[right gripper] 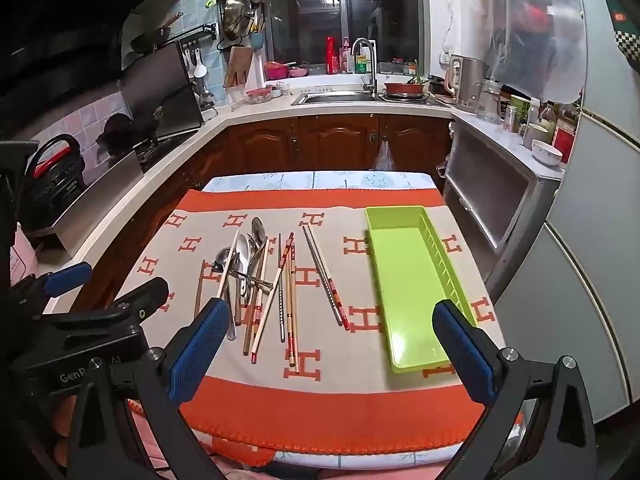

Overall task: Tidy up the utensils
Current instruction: 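Move both grippers toward the pile of chopsticks and spoons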

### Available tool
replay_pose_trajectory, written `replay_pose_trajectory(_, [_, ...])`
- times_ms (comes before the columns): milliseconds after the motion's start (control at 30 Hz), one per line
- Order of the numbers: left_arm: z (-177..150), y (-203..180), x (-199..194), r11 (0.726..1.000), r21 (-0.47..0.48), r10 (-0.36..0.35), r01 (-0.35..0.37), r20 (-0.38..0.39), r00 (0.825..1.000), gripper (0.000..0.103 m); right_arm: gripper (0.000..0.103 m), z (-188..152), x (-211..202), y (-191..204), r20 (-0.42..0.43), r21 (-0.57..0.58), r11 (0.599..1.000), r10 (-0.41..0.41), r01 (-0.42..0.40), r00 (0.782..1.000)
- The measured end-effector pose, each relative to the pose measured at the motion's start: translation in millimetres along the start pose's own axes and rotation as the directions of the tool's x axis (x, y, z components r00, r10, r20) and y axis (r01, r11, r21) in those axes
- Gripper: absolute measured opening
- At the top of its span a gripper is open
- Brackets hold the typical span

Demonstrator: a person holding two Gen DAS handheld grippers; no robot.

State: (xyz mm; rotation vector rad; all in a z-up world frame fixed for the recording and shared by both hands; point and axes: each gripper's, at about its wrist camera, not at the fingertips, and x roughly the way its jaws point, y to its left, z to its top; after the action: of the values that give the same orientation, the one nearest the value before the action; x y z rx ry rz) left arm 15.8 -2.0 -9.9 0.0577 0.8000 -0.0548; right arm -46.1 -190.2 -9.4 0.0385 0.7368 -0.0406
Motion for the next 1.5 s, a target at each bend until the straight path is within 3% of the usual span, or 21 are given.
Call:
replay_pose_trajectory(600, [24.5,12.0,13.3,1.0,-0.001,0.011,-0.011,0.042,0.999,0.102,0.102,33.4,21.2,18.8,0.034,-0.085,0.996,-0.018,0.021,0.999])
replay_pose_trajectory(767, [28.9,16.5,17.5,1.0,-0.008,0.001,0.0,0.044,0.999,0.102,0.098,42.7,27.9,25.2,0.025,-0.099,0.995,-0.017,0.02,1.0])
replay_pose_trajectory(900, [30.1,17.4,20.8,1.0,-0.002,-0.004,0.004,0.046,0.999,0.102,0.084,44.5,39.4,28.6,-0.003,-0.106,0.994,-0.006,0.005,1.0])
replay_pose_trajectory(1500, [30.4,18.9,29.0,0.998,-0.007,-0.056,0.056,0.014,0.998,0.102,0.083,52.4,56.8,25.9,-0.015,-0.1,0.995,0.008,-0.009,1.0])
